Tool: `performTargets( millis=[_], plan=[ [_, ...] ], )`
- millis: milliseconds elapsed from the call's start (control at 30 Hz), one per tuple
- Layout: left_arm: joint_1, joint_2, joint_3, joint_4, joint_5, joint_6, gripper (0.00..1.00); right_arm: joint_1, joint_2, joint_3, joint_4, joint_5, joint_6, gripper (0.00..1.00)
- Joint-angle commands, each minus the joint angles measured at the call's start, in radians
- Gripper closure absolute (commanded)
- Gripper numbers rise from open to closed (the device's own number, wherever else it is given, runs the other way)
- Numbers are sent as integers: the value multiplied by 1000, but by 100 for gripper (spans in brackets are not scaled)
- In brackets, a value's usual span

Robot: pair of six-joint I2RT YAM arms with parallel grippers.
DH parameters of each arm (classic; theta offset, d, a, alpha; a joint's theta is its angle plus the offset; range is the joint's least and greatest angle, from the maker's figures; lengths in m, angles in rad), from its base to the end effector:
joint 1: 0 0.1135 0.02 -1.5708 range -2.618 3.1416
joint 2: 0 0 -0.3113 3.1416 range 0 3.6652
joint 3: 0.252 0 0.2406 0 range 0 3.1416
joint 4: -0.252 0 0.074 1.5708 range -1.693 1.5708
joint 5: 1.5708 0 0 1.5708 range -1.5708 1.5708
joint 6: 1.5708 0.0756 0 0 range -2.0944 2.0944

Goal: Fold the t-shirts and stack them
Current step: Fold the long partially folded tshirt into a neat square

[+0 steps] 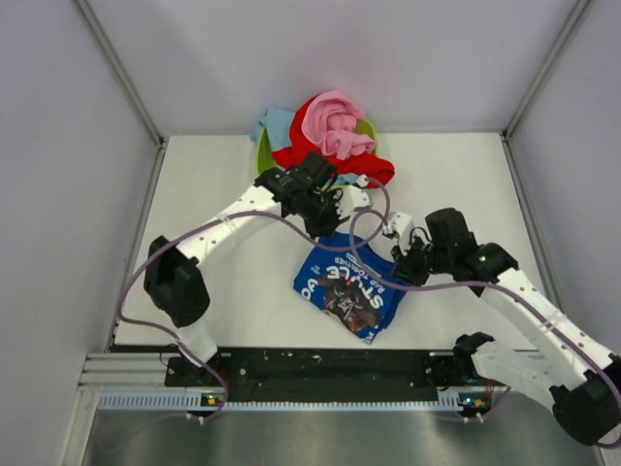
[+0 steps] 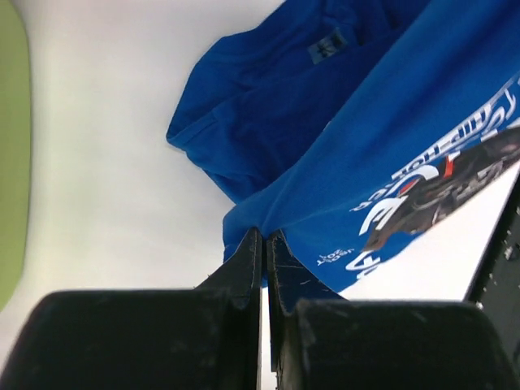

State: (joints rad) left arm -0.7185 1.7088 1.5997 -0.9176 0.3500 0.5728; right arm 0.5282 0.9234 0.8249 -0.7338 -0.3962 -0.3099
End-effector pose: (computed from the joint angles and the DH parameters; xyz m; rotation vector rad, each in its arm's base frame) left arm 0.2660 -0.2670 0.3320 1.6542 1.9843 -0.5074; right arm 0.1294 0.1093 0.2923 -1.1418 2.1072 0.5775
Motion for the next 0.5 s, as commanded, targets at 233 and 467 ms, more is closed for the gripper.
performTargets(
  millis=[233,467],
  plan=[
    [37,314,246,120,-106,-64,100,-243,173,-81,237,14,199,100],
    [37,429,298,187,-135,-51,100,-299,299,-107,326,111,282,100]
  ],
)
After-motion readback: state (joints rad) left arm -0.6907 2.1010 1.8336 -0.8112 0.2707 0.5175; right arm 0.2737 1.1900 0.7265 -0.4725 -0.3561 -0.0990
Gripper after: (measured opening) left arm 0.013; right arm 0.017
